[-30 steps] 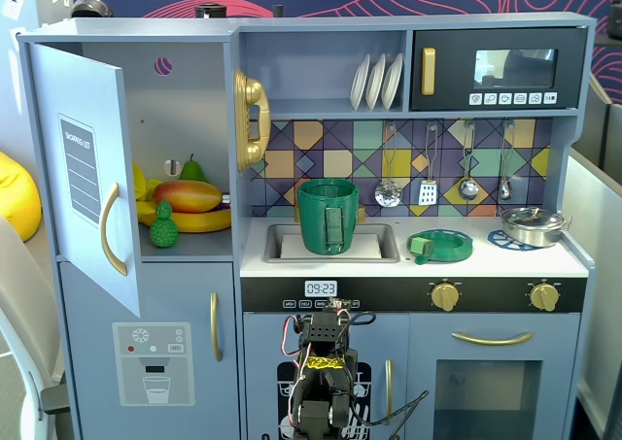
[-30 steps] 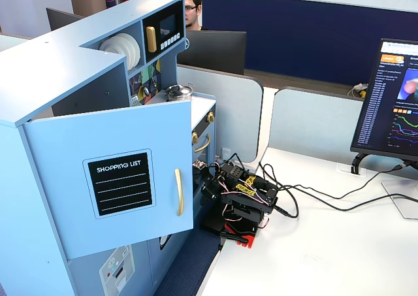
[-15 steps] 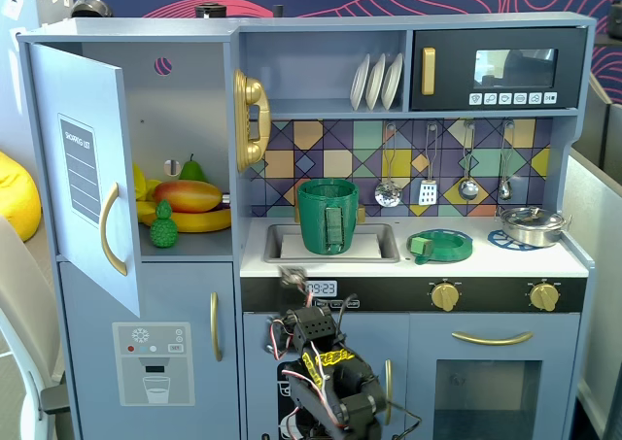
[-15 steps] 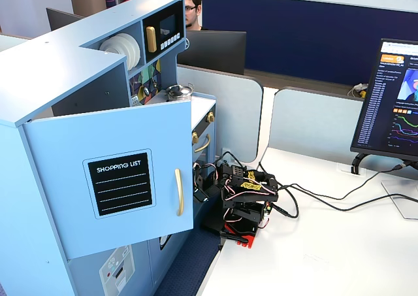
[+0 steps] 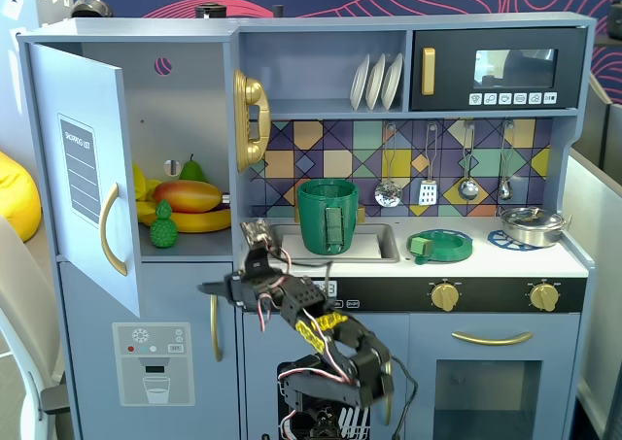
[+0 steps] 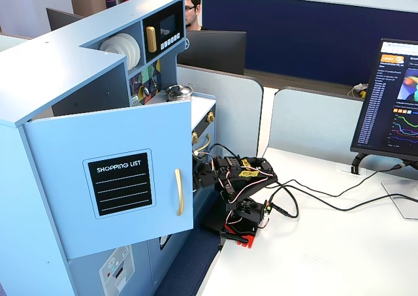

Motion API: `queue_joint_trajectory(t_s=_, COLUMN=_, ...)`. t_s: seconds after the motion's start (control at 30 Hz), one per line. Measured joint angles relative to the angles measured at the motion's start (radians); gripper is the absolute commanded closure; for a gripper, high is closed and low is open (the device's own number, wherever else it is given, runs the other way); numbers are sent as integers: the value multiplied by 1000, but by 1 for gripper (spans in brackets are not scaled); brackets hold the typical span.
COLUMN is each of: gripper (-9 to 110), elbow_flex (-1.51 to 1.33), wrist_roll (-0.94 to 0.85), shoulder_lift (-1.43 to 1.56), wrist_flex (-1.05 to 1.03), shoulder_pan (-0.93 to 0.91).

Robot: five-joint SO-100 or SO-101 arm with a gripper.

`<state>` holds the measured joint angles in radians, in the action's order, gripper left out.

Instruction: Pick up the green pineapple from the left cabinet and place it in the green recipient

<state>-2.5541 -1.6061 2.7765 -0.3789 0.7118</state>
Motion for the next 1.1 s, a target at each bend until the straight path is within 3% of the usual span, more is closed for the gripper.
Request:
queue_joint_trajectory(t_s=0.27, gripper=65, elbow_flex=149, wrist_roll=-109, shoulder_lift=-245, wrist_flex=249, shoulder_pan=-21)
queue_joint_trajectory(t_s=1.1, gripper=61, elbow_flex=485, wrist_roll=-64, shoulder_lift=-739, wrist_flex=497, shoulder_pan=48)
